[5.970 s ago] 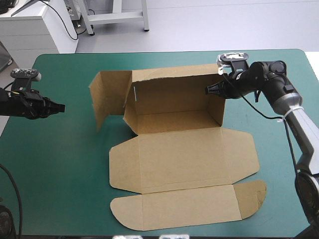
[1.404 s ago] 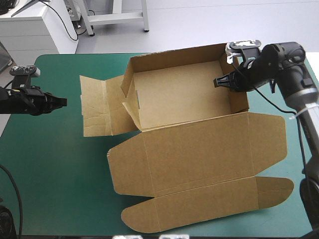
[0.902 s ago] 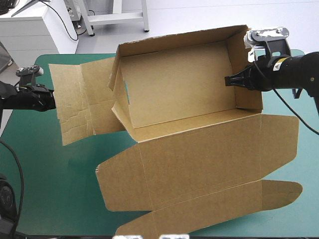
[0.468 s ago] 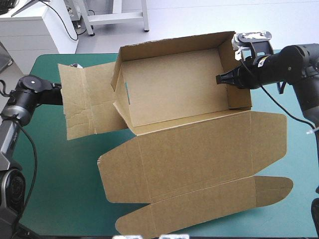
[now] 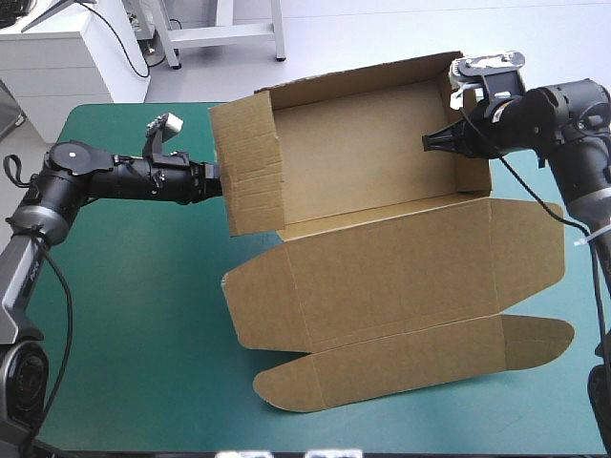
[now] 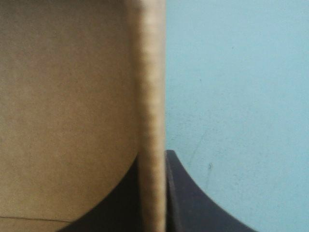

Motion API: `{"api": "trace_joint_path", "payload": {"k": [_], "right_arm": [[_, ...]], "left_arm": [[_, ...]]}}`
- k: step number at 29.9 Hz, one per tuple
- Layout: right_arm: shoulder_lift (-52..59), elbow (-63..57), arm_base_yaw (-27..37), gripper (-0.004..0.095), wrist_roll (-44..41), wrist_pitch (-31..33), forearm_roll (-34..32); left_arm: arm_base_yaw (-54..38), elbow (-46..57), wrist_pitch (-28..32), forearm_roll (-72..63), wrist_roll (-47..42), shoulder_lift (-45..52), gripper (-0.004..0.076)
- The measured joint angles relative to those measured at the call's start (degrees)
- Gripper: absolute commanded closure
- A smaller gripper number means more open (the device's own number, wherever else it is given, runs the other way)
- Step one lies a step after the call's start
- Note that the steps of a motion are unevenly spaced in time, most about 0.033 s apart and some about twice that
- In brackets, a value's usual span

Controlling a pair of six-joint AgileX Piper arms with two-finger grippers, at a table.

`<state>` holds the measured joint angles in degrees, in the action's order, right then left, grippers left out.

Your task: Fold the box

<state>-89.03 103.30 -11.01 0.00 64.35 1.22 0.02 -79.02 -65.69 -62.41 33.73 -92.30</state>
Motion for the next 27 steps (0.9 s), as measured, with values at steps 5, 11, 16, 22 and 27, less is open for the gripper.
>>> {"api": "trace_joint_path", "payload": {"k": [5,11,16,22,27], "right_arm": [[0.0,0.0,0.0,0.0927,-0.8,-0.7,-1.6],[-0.3,0.0,0.0,0.0927,-0.8,-0.7,-2.6],[-0.6,0.0,0.0,0.0927,-0.8,-0.7,-3.2],[-0.6,0.0,0.0,0.0927,-0.8,-0.7,-3.4],[-0.6,0.0,0.0,0.0927,-0.8,-0.6,-3.4]], "left_arm": [[2.7,0.0,-0.8,-2.5,1.3,0.4,0.0731],[3.0,0.0,-1.0,-5.5,2.7,0.9,0.0731],[3.0,0.0,-0.8,-6.0,3.5,2.4,0.0727],[3.0,0.0,0.5,-6.2,4.6,3.4,0.0529],[3.0,0.0,0.0,-6.3,4.9,3.8,0.0287]]}}
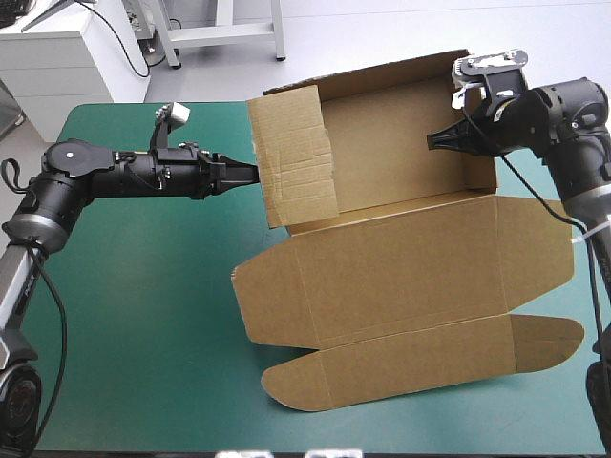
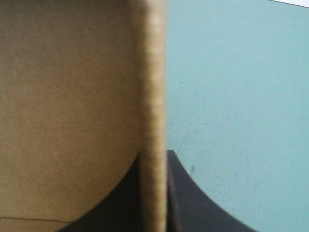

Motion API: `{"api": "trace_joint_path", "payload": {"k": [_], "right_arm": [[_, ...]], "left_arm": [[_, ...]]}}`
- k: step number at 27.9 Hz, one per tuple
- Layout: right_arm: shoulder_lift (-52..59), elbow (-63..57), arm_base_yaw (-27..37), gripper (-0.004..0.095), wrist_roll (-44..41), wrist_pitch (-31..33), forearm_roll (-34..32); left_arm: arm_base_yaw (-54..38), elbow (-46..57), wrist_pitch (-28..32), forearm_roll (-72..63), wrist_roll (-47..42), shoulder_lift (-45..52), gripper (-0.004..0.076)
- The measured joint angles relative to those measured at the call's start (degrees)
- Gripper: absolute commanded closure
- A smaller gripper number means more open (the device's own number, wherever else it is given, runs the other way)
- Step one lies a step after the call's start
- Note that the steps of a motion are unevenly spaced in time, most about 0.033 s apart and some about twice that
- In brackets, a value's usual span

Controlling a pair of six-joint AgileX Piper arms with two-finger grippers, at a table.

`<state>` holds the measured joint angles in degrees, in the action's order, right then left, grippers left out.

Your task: Fold the box

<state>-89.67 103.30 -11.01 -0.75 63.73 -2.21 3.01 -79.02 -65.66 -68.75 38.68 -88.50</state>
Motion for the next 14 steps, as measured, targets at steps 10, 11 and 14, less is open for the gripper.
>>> {"api": "trace_joint_path", "payload": {"k": [10,11,14], "right_arm": [[-2.3,0.0,0.0,0.0927,0.0,1.9,-0.1],[-2.4,0.0,0.0,0.0927,0.0,1.9,-0.1],[-2.6,0.0,0.0,0.0927,-0.1,1.7,-0.2]], "left_arm": [[0.0,-0.1,-3.3,-6.3,0.0,0.2,0.0247],[0.0,-0.1,-3.1,-6.3,0.0,0.2,0.0247],[0.0,-0.1,-1.7,-6.5,0.0,0.2,0.0247]]}}
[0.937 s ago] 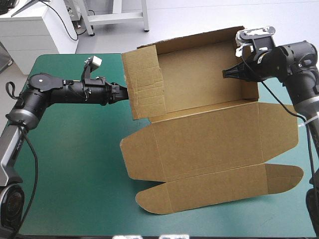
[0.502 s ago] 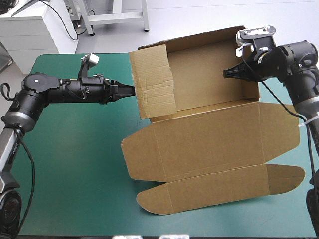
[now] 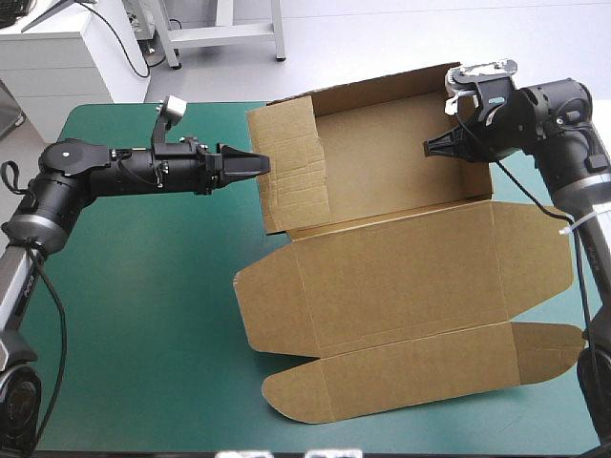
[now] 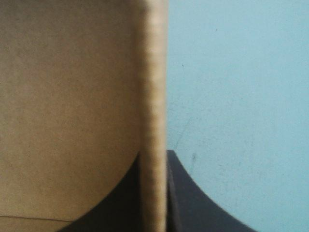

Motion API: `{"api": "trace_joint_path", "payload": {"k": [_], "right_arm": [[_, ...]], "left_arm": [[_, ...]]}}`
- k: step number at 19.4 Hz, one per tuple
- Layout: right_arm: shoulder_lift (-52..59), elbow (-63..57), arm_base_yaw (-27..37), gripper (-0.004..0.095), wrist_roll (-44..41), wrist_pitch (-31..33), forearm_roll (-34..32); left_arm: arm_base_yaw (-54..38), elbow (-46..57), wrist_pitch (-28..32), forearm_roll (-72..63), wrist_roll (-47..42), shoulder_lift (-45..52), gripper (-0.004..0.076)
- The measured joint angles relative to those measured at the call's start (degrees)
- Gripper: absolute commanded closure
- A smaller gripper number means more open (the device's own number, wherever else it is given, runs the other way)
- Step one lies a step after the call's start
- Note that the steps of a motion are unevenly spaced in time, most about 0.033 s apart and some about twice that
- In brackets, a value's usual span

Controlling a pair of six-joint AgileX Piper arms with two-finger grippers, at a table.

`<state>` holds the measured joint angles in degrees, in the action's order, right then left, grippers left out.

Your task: Fold the box

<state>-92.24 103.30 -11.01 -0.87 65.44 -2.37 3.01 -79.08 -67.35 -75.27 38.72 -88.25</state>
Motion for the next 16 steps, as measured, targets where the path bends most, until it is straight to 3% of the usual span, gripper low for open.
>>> {"api": "trace_joint_path", "payload": {"k": [6,10,16], "right_arm": [[0.0,0.0,-0.2,0.0921,0.0,0.1,1.9],[-0.1,2.5,-2.9,0.0921,-0.9,2.1,-1.3],[-0.1,8.3,-7.9,0.0921,-4.1,6.2,-13.0]], "left_arm": [[0.6,0.0,3.9,1.7,-2.8,0.0,0.0247],[5.2,0.0,11.0,8.1,-6.3,0.3,0.0247],[18.3,1.0,30.8,23.0,-18.7,4.2,0.0247]]}}
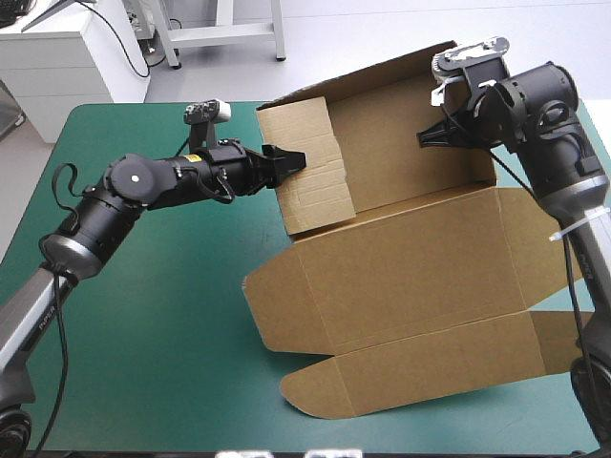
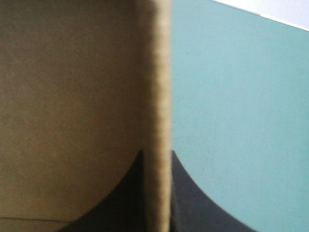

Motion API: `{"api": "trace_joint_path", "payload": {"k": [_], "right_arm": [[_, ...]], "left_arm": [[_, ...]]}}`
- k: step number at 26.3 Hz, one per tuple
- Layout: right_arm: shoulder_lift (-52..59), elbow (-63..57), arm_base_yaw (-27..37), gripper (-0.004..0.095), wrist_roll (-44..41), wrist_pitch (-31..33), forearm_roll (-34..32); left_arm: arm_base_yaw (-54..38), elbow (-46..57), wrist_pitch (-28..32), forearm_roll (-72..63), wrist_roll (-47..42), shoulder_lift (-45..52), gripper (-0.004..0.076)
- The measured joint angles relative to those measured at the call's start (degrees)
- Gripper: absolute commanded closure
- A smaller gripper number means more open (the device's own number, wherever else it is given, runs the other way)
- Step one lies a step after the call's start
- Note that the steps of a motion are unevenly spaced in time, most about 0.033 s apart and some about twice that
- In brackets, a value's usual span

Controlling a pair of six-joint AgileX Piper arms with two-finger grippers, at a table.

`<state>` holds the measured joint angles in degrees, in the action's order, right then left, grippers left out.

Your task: Fold the box

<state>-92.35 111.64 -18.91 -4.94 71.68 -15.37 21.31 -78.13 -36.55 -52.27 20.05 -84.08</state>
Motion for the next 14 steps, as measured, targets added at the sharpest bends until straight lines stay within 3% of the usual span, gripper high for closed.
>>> {"api": "trace_joint_path", "payload": {"k": [2,6,14], "right_arm": [[0.1,1.5,-1.8,0.0921,-0.4,0.0,-3.7],[0.1,2.7,-3.6,0.0921,-1.3,0.0,-7.8],[0.2,2.7,-4.8,0.0921,-2.9,0.0,-9.0]], "left_arm": [[3.6,0.2,5.2,4.4,-3.4,0.4,0.025],[6.5,0.7,9.3,9.5,-8.5,0.5,0.0272],[8.6,4.7,14.4,17.7,-18.0,0.5,0.0302]]}}
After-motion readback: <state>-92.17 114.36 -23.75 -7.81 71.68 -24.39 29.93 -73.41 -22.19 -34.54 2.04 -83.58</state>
